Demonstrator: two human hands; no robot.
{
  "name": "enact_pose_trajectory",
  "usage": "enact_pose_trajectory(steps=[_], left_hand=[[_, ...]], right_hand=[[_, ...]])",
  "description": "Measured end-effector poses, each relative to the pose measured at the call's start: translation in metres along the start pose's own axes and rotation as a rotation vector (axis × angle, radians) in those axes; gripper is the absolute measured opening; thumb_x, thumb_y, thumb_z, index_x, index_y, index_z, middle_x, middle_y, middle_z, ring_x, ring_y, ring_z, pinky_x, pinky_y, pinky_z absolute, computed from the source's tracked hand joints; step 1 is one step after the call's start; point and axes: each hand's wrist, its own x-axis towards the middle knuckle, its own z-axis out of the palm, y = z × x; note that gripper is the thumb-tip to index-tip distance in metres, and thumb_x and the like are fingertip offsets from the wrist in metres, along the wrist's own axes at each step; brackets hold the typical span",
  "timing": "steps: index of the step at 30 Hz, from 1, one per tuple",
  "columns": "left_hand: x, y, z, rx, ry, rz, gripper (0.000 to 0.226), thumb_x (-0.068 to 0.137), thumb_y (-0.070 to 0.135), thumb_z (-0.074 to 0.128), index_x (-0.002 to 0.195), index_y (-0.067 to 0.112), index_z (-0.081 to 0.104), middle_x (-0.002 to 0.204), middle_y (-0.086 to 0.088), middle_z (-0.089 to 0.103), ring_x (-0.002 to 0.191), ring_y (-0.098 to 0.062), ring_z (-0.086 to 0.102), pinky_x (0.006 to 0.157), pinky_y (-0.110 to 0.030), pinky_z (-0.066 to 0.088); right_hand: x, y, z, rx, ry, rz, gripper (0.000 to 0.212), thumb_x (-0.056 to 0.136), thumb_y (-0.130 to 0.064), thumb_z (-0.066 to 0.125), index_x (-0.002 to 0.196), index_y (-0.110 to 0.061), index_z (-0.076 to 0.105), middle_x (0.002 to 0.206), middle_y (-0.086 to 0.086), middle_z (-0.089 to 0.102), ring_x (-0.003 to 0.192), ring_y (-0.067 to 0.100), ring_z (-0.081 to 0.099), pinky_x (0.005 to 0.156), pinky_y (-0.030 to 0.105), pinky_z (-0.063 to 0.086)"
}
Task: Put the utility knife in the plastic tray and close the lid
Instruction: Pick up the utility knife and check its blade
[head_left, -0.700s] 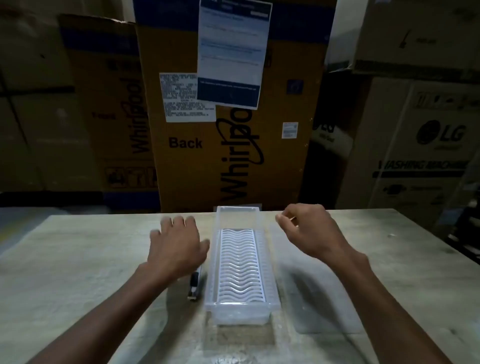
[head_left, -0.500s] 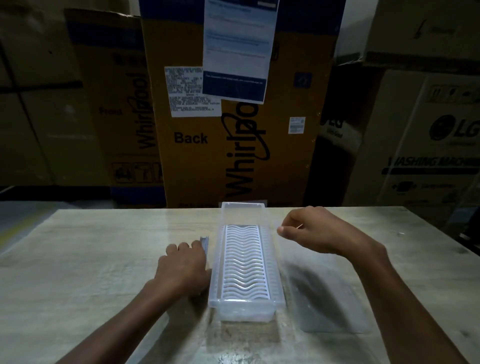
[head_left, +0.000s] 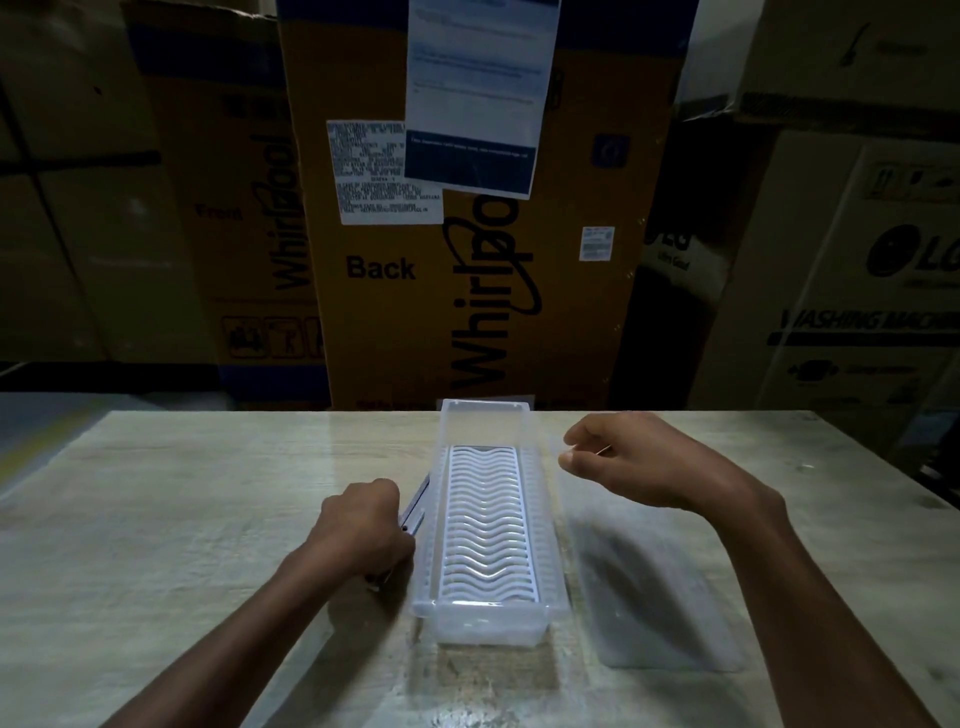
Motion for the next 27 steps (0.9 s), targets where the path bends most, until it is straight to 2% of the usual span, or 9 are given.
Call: enact_pose_trajectory(steps=[5, 8, 11, 14, 16, 18, 22, 25, 27], left_hand=[[-0.003, 0.001, -0.002, -0.04, -0.017, 0.001, 0.027, 0.079, 0.037, 0.075, 0.078, 0.021, 0.054, 0.082, 0.001, 0.063, 0.083, -0.021, 0.066, 0.075, -0.035, 0.052], [-0.005, -0.003, -0.004, -0.089, -0.031, -0.014, 0.028, 0.078, 0.037, 0.078, 0.089, 0.016, 0.064, 0.089, -0.002, 0.069, 0.085, -0.02, 0.068, 0.076, -0.036, 0.057], [-0.013, -0.011, -0.012, -0.327, -0.076, -0.089, 0.022, 0.08, 0.027, 0.079, 0.091, 0.014, 0.065, 0.091, -0.006, 0.07, 0.083, -0.02, 0.069, 0.068, -0.033, 0.06], [-0.021, -0.026, -0.023, -0.758, -0.011, -0.137, 0.015, 0.083, 0.015, 0.077, 0.09, 0.007, 0.066, 0.085, -0.014, 0.07, 0.073, -0.024, 0.068, 0.06, -0.035, 0.057], [-0.026, -0.027, -0.033, -1.082, 0.049, -0.107, 0.019, 0.084, 0.011, 0.074, 0.097, -0.001, 0.066, 0.087, -0.019, 0.067, 0.075, -0.028, 0.065, 0.074, -0.043, 0.059], [-0.032, -0.015, -0.045, -1.263, 0.054, -0.057, 0.021, 0.087, 0.013, 0.071, 0.101, -0.001, 0.066, 0.089, -0.019, 0.066, 0.079, -0.028, 0.066, 0.083, -0.047, 0.06], [-0.041, 0.03, -0.066, -1.426, 0.031, 0.13, 0.021, 0.088, 0.021, 0.069, 0.098, 0.003, 0.068, 0.079, -0.012, 0.069, 0.067, -0.018, 0.071, 0.059, -0.029, 0.059], [-0.043, 0.053, -0.069, -1.404, 0.044, 0.234, 0.026, 0.087, 0.024, 0.07, 0.1, 0.002, 0.067, 0.089, -0.019, 0.072, 0.074, -0.024, 0.074, 0.061, -0.032, 0.061], [-0.043, 0.059, -0.069, -1.421, 0.046, 0.267, 0.026, 0.087, 0.024, 0.071, 0.099, 0.002, 0.065, 0.085, -0.017, 0.072, 0.073, -0.026, 0.074, 0.06, -0.035, 0.061]], right_hand=[[0.002, 0.001, 0.001, -0.002, -0.012, 0.004, 0.044, 0.095, -0.046, 0.059, 0.131, -0.021, 0.06, 0.127, 0.0, 0.068, 0.108, 0.015, 0.064, 0.094, 0.036, 0.056], [0.002, 0.001, 0.002, -0.003, -0.017, 0.001, 0.044, 0.095, -0.045, 0.059, 0.131, -0.021, 0.06, 0.127, 0.0, 0.068, 0.109, 0.015, 0.064, 0.094, 0.037, 0.056], [0.0, -0.002, 0.002, 0.0, -0.013, 0.002, 0.042, 0.096, -0.044, 0.059, 0.131, -0.021, 0.06, 0.127, 0.0, 0.068, 0.108, 0.015, 0.064, 0.094, 0.037, 0.056], [-0.002, -0.006, -0.002, 0.021, 0.068, -0.025, 0.038, 0.096, -0.042, 0.059, 0.127, -0.02, 0.063, 0.122, -0.001, 0.07, 0.104, 0.011, 0.064, 0.093, 0.036, 0.056], [-0.003, -0.013, -0.003, 0.097, 0.169, -0.065, 0.032, 0.097, -0.036, 0.06, 0.124, -0.02, 0.065, 0.117, -0.003, 0.071, 0.101, 0.009, 0.064, 0.092, 0.034, 0.056], [-0.006, -0.028, -0.002, 0.271, 0.266, -0.118, 0.025, 0.096, -0.034, 0.061, 0.117, -0.024, 0.068, 0.107, -0.006, 0.072, 0.096, 0.006, 0.067, 0.091, 0.036, 0.058], [-0.013, -0.066, 0.011, 0.629, 0.136, -0.181, 0.033, 0.092, -0.037, 0.066, 0.124, -0.03, 0.062, 0.103, -0.005, 0.072, 0.09, 0.009, 0.073, 0.084, 0.039, 0.062], [-0.015, -0.077, 0.022, 0.705, 0.068, -0.221, 0.048, 0.09, -0.034, 0.07, 0.135, -0.035, 0.053, 0.109, -0.002, 0.067, 0.094, 0.016, 0.074, 0.083, 0.041, 0.063], [-0.014, -0.075, 0.022, 0.753, 0.1, -0.204, 0.045, 0.092, -0.025, 0.069, 0.133, -0.036, 0.054, 0.11, 0.0, 0.065, 0.094, 0.017, 0.075, 0.081, 0.039, 0.064]])
